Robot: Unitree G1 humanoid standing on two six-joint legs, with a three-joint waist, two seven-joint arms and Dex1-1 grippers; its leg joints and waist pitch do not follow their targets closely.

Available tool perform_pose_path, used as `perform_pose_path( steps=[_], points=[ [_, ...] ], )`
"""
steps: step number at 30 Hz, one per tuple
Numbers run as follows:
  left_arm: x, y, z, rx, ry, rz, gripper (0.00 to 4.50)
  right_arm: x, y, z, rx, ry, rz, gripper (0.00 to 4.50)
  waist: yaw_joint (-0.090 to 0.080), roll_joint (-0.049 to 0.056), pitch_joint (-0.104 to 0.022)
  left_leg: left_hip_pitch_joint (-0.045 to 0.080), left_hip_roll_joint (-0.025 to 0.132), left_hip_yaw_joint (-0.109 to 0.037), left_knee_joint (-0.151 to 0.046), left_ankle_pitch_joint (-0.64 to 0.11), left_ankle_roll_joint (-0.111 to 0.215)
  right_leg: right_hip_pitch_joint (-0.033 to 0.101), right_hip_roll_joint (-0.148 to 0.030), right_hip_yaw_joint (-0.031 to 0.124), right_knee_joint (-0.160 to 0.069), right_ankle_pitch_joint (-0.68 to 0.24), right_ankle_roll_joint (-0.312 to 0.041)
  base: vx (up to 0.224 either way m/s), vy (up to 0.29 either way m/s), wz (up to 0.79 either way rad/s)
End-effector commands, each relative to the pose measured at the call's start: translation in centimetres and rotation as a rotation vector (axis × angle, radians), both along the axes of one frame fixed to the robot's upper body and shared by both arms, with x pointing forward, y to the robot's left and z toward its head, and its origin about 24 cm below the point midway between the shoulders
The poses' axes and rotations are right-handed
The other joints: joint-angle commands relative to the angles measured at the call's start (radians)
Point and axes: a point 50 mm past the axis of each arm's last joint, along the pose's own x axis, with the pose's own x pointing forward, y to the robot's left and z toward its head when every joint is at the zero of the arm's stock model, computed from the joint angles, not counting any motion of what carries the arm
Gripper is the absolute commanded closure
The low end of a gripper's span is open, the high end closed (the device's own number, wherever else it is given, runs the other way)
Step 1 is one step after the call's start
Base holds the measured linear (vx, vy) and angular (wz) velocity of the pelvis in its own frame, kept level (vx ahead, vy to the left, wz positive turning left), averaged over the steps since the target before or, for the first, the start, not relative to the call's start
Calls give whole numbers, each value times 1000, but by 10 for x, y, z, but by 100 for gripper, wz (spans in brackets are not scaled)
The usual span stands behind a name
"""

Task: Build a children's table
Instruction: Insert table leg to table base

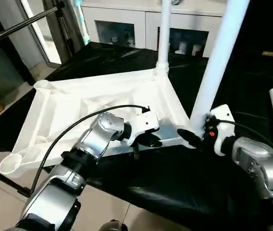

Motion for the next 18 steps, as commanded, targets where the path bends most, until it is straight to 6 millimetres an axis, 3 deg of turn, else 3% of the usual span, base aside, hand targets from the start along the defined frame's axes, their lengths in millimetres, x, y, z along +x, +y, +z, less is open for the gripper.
perform_pose_path(
  steps=[1, 7, 18],
  points=[
    [-4, -13, 17, -65, -65, -105, 450, 0, 5, 8, 11, -44, 42, 47, 2, -24, -80, 19, 66, -26, -54, -94, 112, 64, -79, 52, -59, -129, -193, 0, 0, 0],
    [-4, -10, 13, -47, -68, -110, 450, -6, 4, 5, -11, -48, 99, 47, 7, -24, -77, 22, 67, -25, -56, -126, 91, 62, -78, 53, -65, -190, -178, 0, 0, 0],
    [-3, -8, 12, -36, -74, -110, 450, -9, 5, -1, -34, -41, 137, 146, 11, -27, -79, 19, 65, -26, -53, -108, 101, 62, -78, 52, -61, -169, -178, 0, 0, 0]
  ],
)
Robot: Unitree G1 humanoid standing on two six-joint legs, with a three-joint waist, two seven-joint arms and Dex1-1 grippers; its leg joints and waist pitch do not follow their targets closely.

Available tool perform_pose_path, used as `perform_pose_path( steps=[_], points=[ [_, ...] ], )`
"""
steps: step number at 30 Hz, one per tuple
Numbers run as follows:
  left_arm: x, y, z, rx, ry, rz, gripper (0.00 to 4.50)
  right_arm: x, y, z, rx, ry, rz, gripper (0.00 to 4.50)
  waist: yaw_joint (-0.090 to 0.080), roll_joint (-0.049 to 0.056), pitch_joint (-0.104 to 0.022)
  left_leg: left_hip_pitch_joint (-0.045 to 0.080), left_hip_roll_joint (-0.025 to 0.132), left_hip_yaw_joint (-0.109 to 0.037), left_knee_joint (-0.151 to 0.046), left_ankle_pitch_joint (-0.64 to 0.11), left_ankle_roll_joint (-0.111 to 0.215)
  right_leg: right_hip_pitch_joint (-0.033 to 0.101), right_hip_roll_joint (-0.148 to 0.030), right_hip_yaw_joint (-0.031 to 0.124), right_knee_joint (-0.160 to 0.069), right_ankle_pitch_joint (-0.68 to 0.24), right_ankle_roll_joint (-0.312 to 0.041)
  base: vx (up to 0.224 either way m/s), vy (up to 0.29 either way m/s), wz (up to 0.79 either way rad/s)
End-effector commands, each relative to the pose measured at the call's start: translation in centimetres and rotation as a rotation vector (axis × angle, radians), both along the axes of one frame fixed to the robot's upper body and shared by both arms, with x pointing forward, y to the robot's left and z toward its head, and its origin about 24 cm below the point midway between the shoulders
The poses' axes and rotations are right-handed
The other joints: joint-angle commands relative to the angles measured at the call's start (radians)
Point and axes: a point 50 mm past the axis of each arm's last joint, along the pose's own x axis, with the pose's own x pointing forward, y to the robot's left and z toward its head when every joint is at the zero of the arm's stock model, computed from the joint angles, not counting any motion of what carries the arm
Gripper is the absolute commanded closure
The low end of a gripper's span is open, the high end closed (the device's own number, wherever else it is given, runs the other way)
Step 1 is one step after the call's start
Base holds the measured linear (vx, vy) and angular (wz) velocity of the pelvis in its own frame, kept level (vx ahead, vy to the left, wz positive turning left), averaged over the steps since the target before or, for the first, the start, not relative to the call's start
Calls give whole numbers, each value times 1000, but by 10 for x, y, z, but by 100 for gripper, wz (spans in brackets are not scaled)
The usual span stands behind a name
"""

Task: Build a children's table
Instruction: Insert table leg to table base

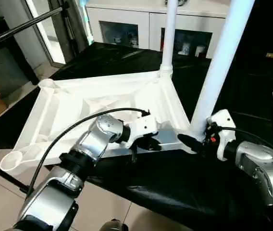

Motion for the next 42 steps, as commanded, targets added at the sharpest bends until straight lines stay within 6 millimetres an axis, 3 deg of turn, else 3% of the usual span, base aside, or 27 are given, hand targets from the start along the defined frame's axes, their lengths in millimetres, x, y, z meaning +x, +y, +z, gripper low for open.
perform_pose_path(
  steps=[1, 11, 16, 18, 21, 22, 23, 26, 27, 30, 32, 33, 42],
  points=[
    [0, -10, 14, -47, -54, -63, 450, -1, 7, 0, 7, -9, 47, 154, -2, -27, -79, 19, 64, -26, -56, -108, 100, 62, -78, 52, -65, -170, -179, 0, 0, 0],
    [0, -9, 8, -43, -52, -44, 450, -4, 8, -5, 11, 1, 52, 173, -1, -26, -81, 18, 63, -26, -54, -98, 109, 62, -77, 51, -63, -157, -183, 0, 0, 0],
    [12, -16, 2, -62, -54, 154, 450, 3, 14, -23, 23, 23, -140, 173, -6, -30, -79, 20, 61, -25, -56, -119, 93, 59, -77, 50, -69, -191, -181, 0, 0, 0],
    [15, -19, 1, -66, -57, 198, 450, 5, 17, -28, 19, 29, -201, 173, -10, -29, -76, 23, 59, -26, -61, -153, 68, 58, -76, 49, -77, -258, -165, 0, 0, 0],
    [22, -39, -4, -92, -35, 374, 450, 20, 33, -46, 42, 79, -456, 173, -25, -24, -69, 28, 58, -26, -69, -210, 34, 50, -77, 49, -88, -325, -155, 0, 0, 0],
    [22, -44, -5, -97, -29, 405, 450, 23, 37, -49, 46, 88, -498, 173, -28, -24, -67, 35, 59, -30, -72, -246, 20, 50, -79, 47, -94, -364, -150, 0, 0, 0],
    [22, -48, -5, -95, -32, 420, 450, 25, 43, -50, 60, 98, -515, 173, -35, -27, -61, 47, 54, -29, -75, -306, 10, 52, -82, 45, -112, -448, -123, 0, 0, 0],
    [21, -62, -5, -99, -35, 441, 450, 32, 58, -49, 118, 110, -529, 173, -43, -27, -59, 52, 54, -34, -83, -345, 9, 57, -82, 42, -123, -498, -87, 0, 0, 0],
    [21, -62, -5, -99, -35, 441, 450, 32, 58, -49, 118, 110, -529, 173, -43, -26, -60, 54, 55, -35, -86, -344, 11, 58, -82, 43, -124, -491, -81, 0, 0, 0],
    [18, -69, -3, -117, -40, 409, 450, 35, 64, -46, 134, 102, -507, 103, -45, -24, -60, 50, 58, -37, -93, -338, 14, 65, -82, 43, -122, -458, -82, 0, 0, 0],
    [16, -72, -4, -122, -40, 370, 450, 37, 66, -45, 128, 94, -500, 103, -49, -25, -62, 44, 58, -39, -95, -334, 12, 69, -84, 44, -117, -434, -86, 0, 0, 0],
    [15, -71, -5, -116, -46, 352, 450, 38, 65, -45, 118, 84, -503, 69, -56, -28, -61, 47, 57, -38, -95, -338, 13, 67, -84, 46, -118, -420, -96, 0, 0, 0],
    [7, -54, -12, -85, -29, 196, 450, 39, 53, -30, 59, -5, -388, 62, -63, -29, -68, 37, 60, -32, -89, -248, 48, 75, -85, 52, -101, -309, -144, 0, 0, 0]
  ],
)
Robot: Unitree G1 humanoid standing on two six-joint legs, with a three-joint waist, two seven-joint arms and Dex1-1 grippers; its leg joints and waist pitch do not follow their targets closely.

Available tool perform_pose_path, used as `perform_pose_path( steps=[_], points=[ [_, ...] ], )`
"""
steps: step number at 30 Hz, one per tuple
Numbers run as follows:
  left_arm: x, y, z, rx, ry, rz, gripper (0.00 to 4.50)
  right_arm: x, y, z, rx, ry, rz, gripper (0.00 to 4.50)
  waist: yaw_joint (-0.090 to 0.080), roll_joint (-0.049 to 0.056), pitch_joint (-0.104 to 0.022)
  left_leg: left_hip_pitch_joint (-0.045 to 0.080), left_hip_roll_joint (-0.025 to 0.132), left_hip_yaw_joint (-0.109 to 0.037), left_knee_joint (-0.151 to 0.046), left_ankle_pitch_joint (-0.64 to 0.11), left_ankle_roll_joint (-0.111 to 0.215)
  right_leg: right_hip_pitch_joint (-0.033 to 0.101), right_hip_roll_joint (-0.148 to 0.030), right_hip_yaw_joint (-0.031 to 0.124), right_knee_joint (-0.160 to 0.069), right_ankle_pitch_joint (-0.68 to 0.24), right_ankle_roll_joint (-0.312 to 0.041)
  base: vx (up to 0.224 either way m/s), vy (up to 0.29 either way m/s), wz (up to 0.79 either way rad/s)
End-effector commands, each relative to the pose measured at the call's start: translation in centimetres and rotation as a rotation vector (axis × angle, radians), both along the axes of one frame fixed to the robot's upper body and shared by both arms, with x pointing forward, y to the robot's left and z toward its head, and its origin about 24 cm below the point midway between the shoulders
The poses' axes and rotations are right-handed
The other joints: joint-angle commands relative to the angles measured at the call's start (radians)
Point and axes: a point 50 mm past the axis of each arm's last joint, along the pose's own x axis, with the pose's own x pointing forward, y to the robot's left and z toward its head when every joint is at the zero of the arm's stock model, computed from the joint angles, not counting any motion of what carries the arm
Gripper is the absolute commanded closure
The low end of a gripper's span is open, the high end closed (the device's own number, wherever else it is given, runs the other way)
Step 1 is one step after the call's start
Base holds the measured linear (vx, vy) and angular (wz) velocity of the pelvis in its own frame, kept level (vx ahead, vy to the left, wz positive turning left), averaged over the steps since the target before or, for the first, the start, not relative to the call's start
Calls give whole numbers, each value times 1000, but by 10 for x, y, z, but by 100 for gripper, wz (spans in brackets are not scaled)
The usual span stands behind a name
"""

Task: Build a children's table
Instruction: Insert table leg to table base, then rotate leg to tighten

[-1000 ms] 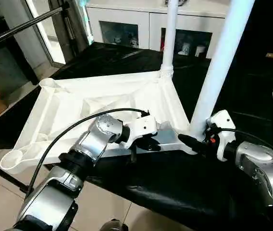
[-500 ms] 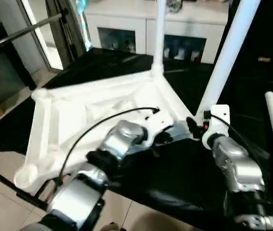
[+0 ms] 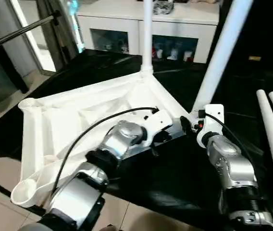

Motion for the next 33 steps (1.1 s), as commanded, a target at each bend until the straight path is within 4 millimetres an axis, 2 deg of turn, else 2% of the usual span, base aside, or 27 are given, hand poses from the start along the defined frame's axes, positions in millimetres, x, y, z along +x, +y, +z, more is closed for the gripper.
perform_pose_path(
  steps=[1, 2, 5, 6, 7, 9, 10, 12, 18, 26, 27, 31, 32, 33],
  points=[
    [-6, -12, 9, -24, -39, -129, 450, -4, 23, 1, 13, 9, 162, 62, 2, -24, -63, 8, 64, -31, -76, -235, 56, 43, -82, 52, -75, -294, -170, 0, 0, 0],
    [-7, -6, 8, -22, -43, -149, 450, -7, 17, 4, -10, 1, 197, 62, 3, -29, -64, 8, 65, -30, -75, -228, 59, 44, -81, 52, -73, -284, -173, 0, 0, 0],
    [-8, 0, 7, -21, -45, -170, 450, -10, 9, 7, -37, -8, 232, 62, 9, -27, -68, 6, 66, -27, -69, -177, 84, 45, -81, 53, -65, -228, -187, 0, 0, 0],
    [-9, 8, 6, -19, -49, -199, 450, -15, -3, 12, -65, -16, 273, 62, 12, -29, -67, 6, 69, -29, -70, -177, 89, 45, -81, 53, -65, -222, -190, 0, 0, 0],
    [-10, 15, 6, -20, -48, -226, 450, -20, -12, 16, -83, -18, 308, 62, 17, -27, -68, 9, 72, -28, -69, -176, 94, 45, -82, 55, -61, -209, -191, 0, 0, 0],
    [-11, 18, 6, -15, -51, -238, 450, -23, -16, 18, -89, -19, 338, 62, 15, -26, -69, 6, 73, -28, -68, -170, 100, 45, -80, 55, -58, -191, -199, 0, 0, 0],
    [-11, 23, 6, -2, -52, -259, 450, -29, -21, 22, -97, -21, 401, 62, 18, -26, -74, 6, 75, -27, -63, -147, 107, 43, -80, 55, -50, -147, -212, 0, 0, 0],
    [-12, 26, 6, 4, -53, -269, 450, -33, -23, 25, -96, -22, 437, 62, 21, -25, -70, 0, 74, -26, -62, -143, 120, 43, -81, 54, -50, -136, -221, 0, 0, 0],
    [-17, 34, 9, -1, -50, -343, 450, -46, -27, 31, -101, -8, 587, 62, 37, -28, -68, 2, 77, -25, -63, -171, 107, 40, -83, 55, -57, -215, -201, 0, 0, 0],
    [-19, 38, 8, 3, -36, -370, 450, -52, -27, 27, -103, 37, 643, 62, 38, -29, -68, 3, 75, -26, -64, -179, 91, 36, -82, 54, -59, -244, -197, 0, 0, 0],
    [-19, 38, 8, 3, -35, -369, 450, -52, -27, 27, -102, 38, 644, 89, 38, -30, -69, 2, 74, -26, -63, -173, 91, 37, -82, 54, -58, -236, -198, 0, 0, 0],
    [-20, 39, 8, 7, -31, -370, 450, -51, -27, 26, -95, 40, 637, 109, 39, -29, -70, 2, 74, -25, -62, -159, 96, 37, -82, 53, -56, -218, -201, 0, 0, 0],
    [-20, 40, 7, 9, -30, -369, 450, -51, -27, 25, -93, 41, 636, 133, 39, -29, -70, 1, 73, -25, -61, -158, 99, 37, -81, 53, -56, -215, -202, 0, 0, 0],
    [-20, 40, 7, 9, -30, -369, 450, -51, -27, 25, -93, 41, 635, 137, 39, -29, -70, 1, 73, -25, -61, -158, 99, 37, -81, 53, -56, -214, -202, 0, 0, 0]
  ],
)
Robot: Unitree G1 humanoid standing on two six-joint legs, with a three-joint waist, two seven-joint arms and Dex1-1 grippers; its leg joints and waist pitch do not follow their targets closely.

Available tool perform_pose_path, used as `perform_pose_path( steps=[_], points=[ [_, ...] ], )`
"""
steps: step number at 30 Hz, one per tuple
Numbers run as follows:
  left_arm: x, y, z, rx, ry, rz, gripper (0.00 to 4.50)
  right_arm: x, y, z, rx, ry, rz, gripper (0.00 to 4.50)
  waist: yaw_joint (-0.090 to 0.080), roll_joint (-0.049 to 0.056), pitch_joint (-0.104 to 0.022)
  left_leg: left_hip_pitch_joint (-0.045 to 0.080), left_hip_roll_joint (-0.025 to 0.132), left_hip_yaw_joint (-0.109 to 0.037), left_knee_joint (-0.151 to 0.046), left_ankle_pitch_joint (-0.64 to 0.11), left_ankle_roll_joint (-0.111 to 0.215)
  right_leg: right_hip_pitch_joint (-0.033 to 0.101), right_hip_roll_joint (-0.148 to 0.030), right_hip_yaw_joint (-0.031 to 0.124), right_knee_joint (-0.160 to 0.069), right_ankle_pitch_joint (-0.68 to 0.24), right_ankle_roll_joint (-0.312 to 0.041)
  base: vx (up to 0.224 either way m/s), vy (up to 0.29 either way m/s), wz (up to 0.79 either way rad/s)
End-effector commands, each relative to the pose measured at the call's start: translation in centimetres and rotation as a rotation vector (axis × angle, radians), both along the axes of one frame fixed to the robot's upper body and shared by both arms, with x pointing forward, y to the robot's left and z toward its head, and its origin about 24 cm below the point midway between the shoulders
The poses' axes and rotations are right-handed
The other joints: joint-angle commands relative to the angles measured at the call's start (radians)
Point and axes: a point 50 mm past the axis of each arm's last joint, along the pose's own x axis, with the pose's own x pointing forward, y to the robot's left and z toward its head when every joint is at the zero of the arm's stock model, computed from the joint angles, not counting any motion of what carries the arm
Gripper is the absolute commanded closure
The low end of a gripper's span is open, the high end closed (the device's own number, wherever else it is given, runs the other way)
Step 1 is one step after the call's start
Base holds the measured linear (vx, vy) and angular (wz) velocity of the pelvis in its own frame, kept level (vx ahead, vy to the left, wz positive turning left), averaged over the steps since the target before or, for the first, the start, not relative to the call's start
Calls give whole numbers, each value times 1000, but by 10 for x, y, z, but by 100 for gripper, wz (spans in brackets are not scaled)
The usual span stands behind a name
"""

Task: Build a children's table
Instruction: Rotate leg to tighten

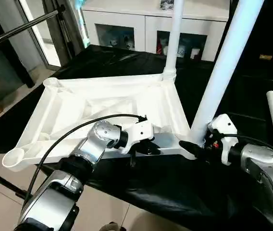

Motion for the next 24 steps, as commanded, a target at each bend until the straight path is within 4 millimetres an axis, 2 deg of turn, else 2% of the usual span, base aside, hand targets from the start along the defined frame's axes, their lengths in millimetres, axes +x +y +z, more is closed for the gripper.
perform_pose_path(
  steps=[1, 2, 4, 9, 11, 12, 14, 15, 17, 18, 19, 20, 21, 22, 23, 24],
  points=[
    [-3, -5, 3, 2, -18, -49, 450, -2, 6, -2, 6, 15, 24, 141, 2, -28, -70, 15, 72, -26, -62, -156, 96, 50, -82, 53, -58, -215, -200, 0, 0, 0],
    [-3, -5, 3, 3, -18, -49, 450, -2, 6, -3, 6, 16, 24, 141, 2, -28, -69, 15, 72, -26, -61, -158, 96, 50, -82, 52, -59, -217, -200, 0, 0, 0],
    [-3, -5, 2, 8, -19, -44, 450, -3, 7, -5, 8, 21, 24, 171, 2, -28, -69, 15, 72, -26, -62, -163, 94, 49, -82, 52, -60, -226, -198, 0, 0, 0],
    [0, -4, 1, 14, -27, -12, 450, -4, 9, -10, 20, 31, 9, 180, 1, -28, -69, 15, 72, -27, -62, -167, 92, 49, -81, 52, -60, -226, -196, 0, 0, 0],
    [6, -6, 0, 5, -27, 75, 450, -1, 13, -18, 41, 35, -83, 180, 0, -29, -67, 15, 71, -27, -64, -178, 86, 48, -81, 52, -63, -245, -194, 0, 0, 0],
    [9, -9, -1, 0, -24, 130, 450, 2, 16, -25, 53, 41, -158, 180, -3, -26, -66, 19, 69, -26, -65, -201, 74, 42, -81, 51, -68, -279, -192, 0, 0, 0],
    [11, -11, -1, 0, -28, 153, 450, 3, 18, -28, 56, 45, -194, 181, -7, -29, -61, 23, 67, -28, -71, -242, 46, 42, -81, 50, -79, -359, -169, 0, 0, 0],
    [15, -17, -1, 3, -38, 206, 450, 10, 27, -36, 64, 57, -289, 181, -11, -25, -57, 28, 66, -30, -75, -284, 26, 38, -81, 50, -86, -416, -150, 0, 0, 0],
    [21, -28, 1, 2, -42, 290, 450, 20, 41, -44, 82, 79, -419, 181, -19, -20, -54, 32, 63, -34, -78, -328, 2, 34, -81, 47, -91, -468, -140, 0, 0, 0],
    [23, -31, 2, 1, -42, 313, 450, 22, 45, -46, 87, 88, -452, 181, -29, -22, -49, 38, 61, -39, -82, -382, -20, 35, -82, 41, -99, -533, -118, -54, 11, -4],
    [24, -35, 3, -4, -45, 331, 450, 25, 50, -47, 92, 95, -473, 181, -38, -24, -47, 43, 59, -42, -82, -422, -27, 34, -81, 37, -109, -571, -96, -54, 11, -4],
    [25, -39, 5, -10, -50, 347, 450, 28, 55, -48, 93, 97, -485, 181, -41, -22, -46, 48, 59, -42, -81, -440, -28, 31, -81, 36, -114, -587, -89, 0, 0, 0],
    [25, -43, 6, -16, -50, 357, 450, 31, 60, -48, 101, 99, -492, 181, -49, -23, -39, 53, 54, -42, -80, -479, -26, 26, -80, 30, -126, -636, -69, 0, 0, 0],
    [26, -48, 8, -24, -48, 360, 450, 33, 66, -47, 116, 105, -498, 181, -55, -21, -36, 64, 50, -43, -75, -517, -29, 20, -79, 21, -139, -690, -46, 0, 0, 0],
    [26, -50, 9, -28, -46, 361, 450, 34, 69, -47, 126, 108, -501, 181, -55, -21, -36, 64, 50, -43, -75, -517, -29, 20, -79, 21, -139, -690, -46, 0, 0, 0],
    [24, -60, 12, -44, -52, 337, 450, 38, 77, -44, 170, 111, -499, 146, -62, -13, -37, 77, 51, -50, -73, -562, -30, 23, -76, 4, -152, -699, -20, 0, 0, 0]
  ],
)
